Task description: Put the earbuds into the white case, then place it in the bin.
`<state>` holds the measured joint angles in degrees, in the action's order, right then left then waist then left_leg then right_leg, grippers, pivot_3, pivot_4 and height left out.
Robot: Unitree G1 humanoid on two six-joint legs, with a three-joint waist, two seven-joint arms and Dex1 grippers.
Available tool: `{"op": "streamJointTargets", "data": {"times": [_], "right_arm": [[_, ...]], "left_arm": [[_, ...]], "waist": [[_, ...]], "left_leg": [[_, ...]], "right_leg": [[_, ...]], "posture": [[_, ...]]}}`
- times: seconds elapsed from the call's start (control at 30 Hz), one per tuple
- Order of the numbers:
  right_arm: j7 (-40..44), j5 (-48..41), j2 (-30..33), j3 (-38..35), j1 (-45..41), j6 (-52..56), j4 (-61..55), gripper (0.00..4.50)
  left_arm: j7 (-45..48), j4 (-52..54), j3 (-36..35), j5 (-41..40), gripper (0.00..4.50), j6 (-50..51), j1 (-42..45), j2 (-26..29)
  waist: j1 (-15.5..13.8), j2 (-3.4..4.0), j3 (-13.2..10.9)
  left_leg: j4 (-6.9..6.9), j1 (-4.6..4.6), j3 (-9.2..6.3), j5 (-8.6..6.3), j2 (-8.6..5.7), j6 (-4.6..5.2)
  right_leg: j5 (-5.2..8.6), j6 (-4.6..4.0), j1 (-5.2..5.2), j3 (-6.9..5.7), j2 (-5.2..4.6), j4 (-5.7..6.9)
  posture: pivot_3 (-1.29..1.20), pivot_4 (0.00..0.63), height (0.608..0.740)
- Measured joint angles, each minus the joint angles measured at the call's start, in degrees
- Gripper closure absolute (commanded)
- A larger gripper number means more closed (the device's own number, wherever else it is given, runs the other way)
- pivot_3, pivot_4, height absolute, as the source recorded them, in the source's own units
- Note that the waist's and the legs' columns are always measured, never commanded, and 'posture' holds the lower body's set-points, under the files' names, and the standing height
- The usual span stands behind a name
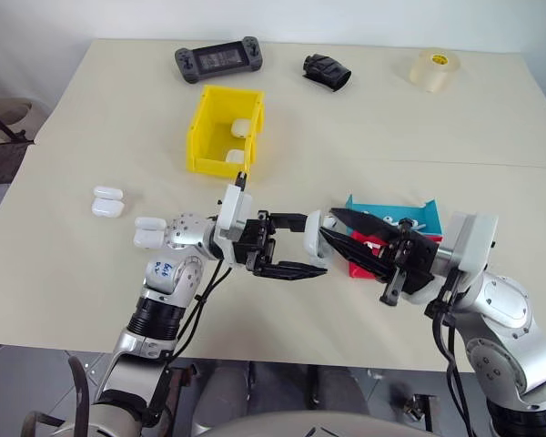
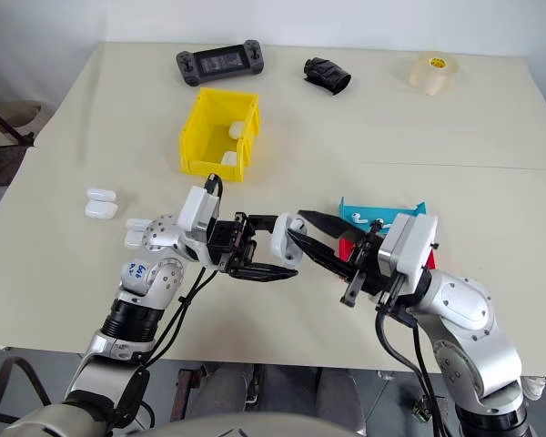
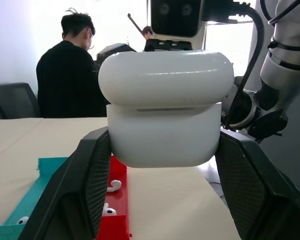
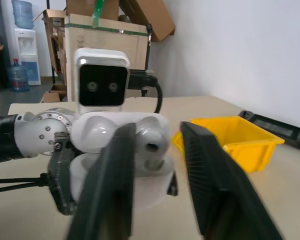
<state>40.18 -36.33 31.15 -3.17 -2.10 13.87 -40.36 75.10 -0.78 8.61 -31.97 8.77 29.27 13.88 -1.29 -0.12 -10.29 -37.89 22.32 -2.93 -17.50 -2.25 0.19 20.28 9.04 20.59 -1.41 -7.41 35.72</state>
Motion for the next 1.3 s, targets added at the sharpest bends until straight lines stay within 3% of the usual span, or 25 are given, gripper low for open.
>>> {"op": "streamJointTargets", "data": {"times": [0.2, 0.23, 0.57, 0.73, 0.87, 0.97, 1.17, 1.3], "right_arm": [[-1.22, -2.04, 1.40, -2.95, -0.45, 2.12, 0.03, 0.13], [-1.22, -2.31, 1.78, -3.71, -0.17, 2.37, 0.03, 0.03], [3.48, -7.17, 8.64, -17.02, 11.15, 3.76, 0.18, 0.03], [11.53, -3.16, 10.43, -29.28, 19.27, -1.76, 11.19, 0.03], [14.75, -0.24, 10.45, -31.34, 20.42, -5.62, 16.68, 0.03], [15.76, 1.33, 11.31, -31.53, 19.79, -6.33, 20.41, 0.03], [15.25, 5.93, 24.20, -24.21, 10.36, 3.05, 23.33, 0.03], [15.95, 9.82, 30.43, -13.33, -5.43, 9.90, 29.36, 0.03]], "left_arm": [[0.17, 0.01, 0.13, 0.02, 1.74, -0.68, -0.02, -0.53], [0.17, 0.01, 0.24, 0.12, 1.74, -0.73, -0.02, -0.53], [-0.82, -0.10, -0.87, 0.45, 1.74, -3.12, 0.14, -0.80], [-1.07, 0.00, -1.17, 0.64, 1.74, -4.31, -1.65, 0.44], [-1.62, 1.40, -1.17, 0.64, 1.74, -4.33, -3.17, 0.75], [-1.81, 3.31, -1.17, 0.65, 1.74, -4.49, -4.82, 1.78], [-3.52, 6.71, -0.42, 0.71, 1.74, -4.40, -7.72, 2.15], [-4.93, 8.72, 0.45, 0.88, 1.74, -4.45, -9.47, 2.03]], "waist": [[-0.03, 0.00, 0.00], [-0.04, 0.00, 0.00], [-0.13, -0.01, -0.01], [-0.17, -0.03, -0.02], [0.01, -0.03, -0.02], [0.09, 0.00, 0.00], [0.03, 0.05, -0.01], [0.06, 0.13, -0.05]], "left_leg": [[0.00, 0.01, 0.00, 0.00, -0.01, 0.00], [0.00, 0.01, 0.00, 0.00, -0.01, 0.00], [0.01, 0.02, 0.01, -0.02, 0.00, 0.04], [0.01, -0.01, 0.10, -0.02, -0.03, 0.14], [0.03, -0.08, 0.11, -0.02, 0.06, 0.12], [0.03, -0.12, 0.21, -0.01, 0.05, 0.11], [-0.04, -0.09, 0.27, 0.00, 0.04, 0.12], [-0.03, -0.01, 0.27, 0.00, 0.02, 0.12]], "right_leg": [[0.00, 0.00, 0.00, -0.01, -0.01, -0.03], [0.00, 0.00, 0.00, -0.01, -0.01, -0.03], [0.00, 0.00, -0.06, -0.03, 0.00, -0.08], [-0.01, 0.03, -0.17, 0.00, -0.01, -0.11], [-0.01, 0.02, -0.15, 0.01, 0.04, -0.11], [-0.01, 0.02, -0.15, 0.11, 0.02, -0.12], [-0.01, 0.02, -0.14, 0.18, -0.05, -0.20], [-0.01, 0.02, -0.12, 0.17, -0.08, -0.36]], "posture": [[0.00, 0.150, 0.740], [0.00, 0.150, 0.740], [0.00, 0.150, 0.740], [0.00, 0.150, 0.740], [0.00, 0.150, 0.740], [0.00, 0.150, 0.740], [0.00, 0.150, 0.740], [0.00, 0.150, 0.740]]}}
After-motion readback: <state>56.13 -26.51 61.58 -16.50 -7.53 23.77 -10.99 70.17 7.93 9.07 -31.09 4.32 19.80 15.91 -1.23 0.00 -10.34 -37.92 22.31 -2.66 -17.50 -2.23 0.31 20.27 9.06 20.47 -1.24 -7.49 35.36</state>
